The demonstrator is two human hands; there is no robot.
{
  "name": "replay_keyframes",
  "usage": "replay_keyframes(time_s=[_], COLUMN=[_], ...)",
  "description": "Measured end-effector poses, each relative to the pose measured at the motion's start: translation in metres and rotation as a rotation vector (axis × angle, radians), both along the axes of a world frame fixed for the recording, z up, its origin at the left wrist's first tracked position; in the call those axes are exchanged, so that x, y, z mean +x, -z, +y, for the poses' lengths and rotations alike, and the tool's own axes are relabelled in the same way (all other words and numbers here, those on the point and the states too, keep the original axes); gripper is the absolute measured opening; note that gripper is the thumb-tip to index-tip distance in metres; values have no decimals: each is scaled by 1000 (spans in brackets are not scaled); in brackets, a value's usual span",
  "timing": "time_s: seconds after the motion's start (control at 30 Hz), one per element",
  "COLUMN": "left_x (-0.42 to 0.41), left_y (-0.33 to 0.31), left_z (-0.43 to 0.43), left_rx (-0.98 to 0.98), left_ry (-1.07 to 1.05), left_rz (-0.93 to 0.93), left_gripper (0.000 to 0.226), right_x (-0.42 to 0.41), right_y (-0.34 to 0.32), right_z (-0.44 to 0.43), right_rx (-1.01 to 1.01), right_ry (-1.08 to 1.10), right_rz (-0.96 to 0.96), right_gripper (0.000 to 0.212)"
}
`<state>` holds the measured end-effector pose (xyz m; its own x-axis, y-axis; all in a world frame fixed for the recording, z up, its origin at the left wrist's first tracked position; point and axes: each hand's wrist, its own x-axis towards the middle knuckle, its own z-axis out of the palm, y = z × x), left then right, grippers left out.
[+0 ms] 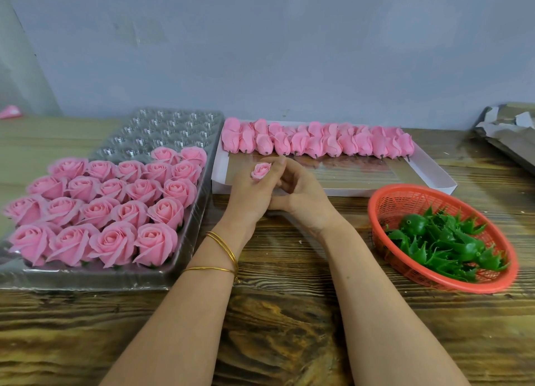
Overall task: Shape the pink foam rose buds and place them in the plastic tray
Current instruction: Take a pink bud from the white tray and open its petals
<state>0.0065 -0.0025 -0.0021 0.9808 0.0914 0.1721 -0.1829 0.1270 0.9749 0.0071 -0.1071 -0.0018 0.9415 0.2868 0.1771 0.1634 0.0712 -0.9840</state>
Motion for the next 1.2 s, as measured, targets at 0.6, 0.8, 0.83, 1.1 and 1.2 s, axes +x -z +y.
replay_keyframes(time_s=[0.6, 0.8, 0.83, 1.1, 1.2], left_x=[-2, -6, -7, -5, -4], left_y=[-2, -5, -6, -4, -2], left_z=[3, 0, 0, 2, 4], left_rx=[35, 74, 78, 23, 36], left_ry=[14, -4, -18, 60, 51], left_rz=[-28, -31, -20, -73, -64], left_gripper=[8, 37, 41, 20, 10], right_x=[-1, 3, 3, 0, -1], right_y=[1, 3, 3, 0, -1], right_z=[1, 2, 2, 1, 0], right_rx=[-29, 1, 4, 23, 6], right_ry=[1, 11, 16, 38, 22], right_rz=[35, 38, 40, 55, 59], right_gripper=[50, 47, 47, 55, 53])
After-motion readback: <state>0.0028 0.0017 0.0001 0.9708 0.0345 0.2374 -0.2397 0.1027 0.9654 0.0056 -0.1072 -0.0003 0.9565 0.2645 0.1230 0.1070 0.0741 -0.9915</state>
